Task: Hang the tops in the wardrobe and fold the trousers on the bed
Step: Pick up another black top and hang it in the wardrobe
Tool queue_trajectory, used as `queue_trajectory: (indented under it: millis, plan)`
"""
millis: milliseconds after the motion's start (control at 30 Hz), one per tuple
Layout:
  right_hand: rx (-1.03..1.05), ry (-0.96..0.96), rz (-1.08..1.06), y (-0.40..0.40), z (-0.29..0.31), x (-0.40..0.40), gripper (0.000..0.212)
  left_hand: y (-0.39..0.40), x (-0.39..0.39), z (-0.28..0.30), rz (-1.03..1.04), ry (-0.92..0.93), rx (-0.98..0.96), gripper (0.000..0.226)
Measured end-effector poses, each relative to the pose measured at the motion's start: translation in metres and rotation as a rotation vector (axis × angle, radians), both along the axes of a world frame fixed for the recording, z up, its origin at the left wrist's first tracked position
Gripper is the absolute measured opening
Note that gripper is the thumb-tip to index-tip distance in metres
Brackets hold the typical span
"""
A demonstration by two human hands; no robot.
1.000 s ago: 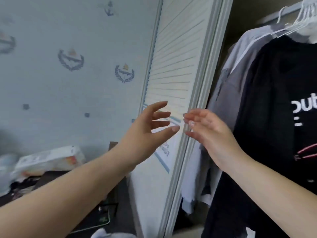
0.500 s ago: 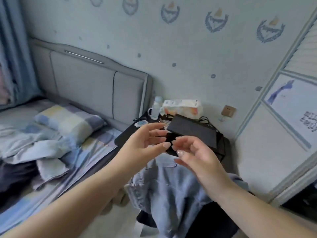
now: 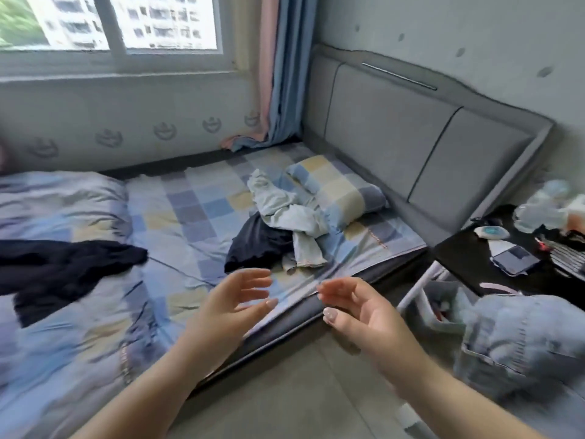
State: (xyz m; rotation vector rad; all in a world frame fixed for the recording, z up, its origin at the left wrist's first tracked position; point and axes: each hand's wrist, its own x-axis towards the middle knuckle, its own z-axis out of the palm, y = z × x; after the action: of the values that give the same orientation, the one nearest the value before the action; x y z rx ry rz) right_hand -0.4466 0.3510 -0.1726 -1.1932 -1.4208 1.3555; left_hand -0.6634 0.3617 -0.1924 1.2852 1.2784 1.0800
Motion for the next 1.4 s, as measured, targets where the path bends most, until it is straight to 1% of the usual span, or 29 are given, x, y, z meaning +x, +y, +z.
queue_trajectory:
  millis: [67, 167, 300, 433, 567, 733, 867, 967, 1033, 1200, 1400]
  plan:
    - [-0.042, 0.007, 0.057, 0.013, -0.013, -0.043, 0.030, -0.004, -0.046, -0.007, 0.082, 0.016, -0.044, 0.031]
    - [-0.091, 0.010, 0.143, 0.032, -0.025, -0.095, 0.029, -0.011, -0.100, -0.017, 0.189, 0.027, -0.088, 0.030]
    - [-0.110, 0.025, 0.241, 0.057, -0.035, -0.140, 0.024, -0.016, -0.140, -0.028, 0.294, 0.030, -0.126, 0.029]
    - [-0.127, 0.020, 0.335, 0.081, -0.046, -0.170, 0.027, -0.013, -0.161, -0.041, 0.351, 0.003, -0.177, 0.029]
    - [-0.142, -0.007, 0.435, 0.117, -0.055, -0.194, 0.033, 0.010, -0.176, -0.046, 0.414, -0.013, -0.203, 0.029]
    - [-0.195, 0.015, 0.507, 0.175, -0.060, -0.221, 0.026, 0.049, -0.196, -0.041, 0.527, -0.031, -0.192, 0.031]
    - [-0.190, 0.033, 0.552, 0.221, -0.059, -0.251, 0.024, 0.074, -0.222, -0.038, 0.637, -0.047, -0.161, 0.031]
    - [-0.245, 0.061, 0.554, 0.246, -0.066, -0.276, 0.023, 0.084, -0.240, -0.044, 0.712, -0.081, -0.161, 0.040]
    - [-0.293, 0.052, 0.568, 0.253, -0.074, -0.295, 0.023, 0.085, -0.252, -0.051, 0.756, -0.096, -0.181, 0.044]
    - [-0.368, 0.006, 0.642, 0.255, -0.094, -0.351, 0.023, 0.084, -0.301, -0.070, 0.893, -0.168, -0.218, 0.035]
    - [-0.444, -0.084, 0.650, 0.260, -0.127, -0.441, 0.022, 0.078, -0.387, -0.102, 0.937, -0.224, -0.266, 0.028]
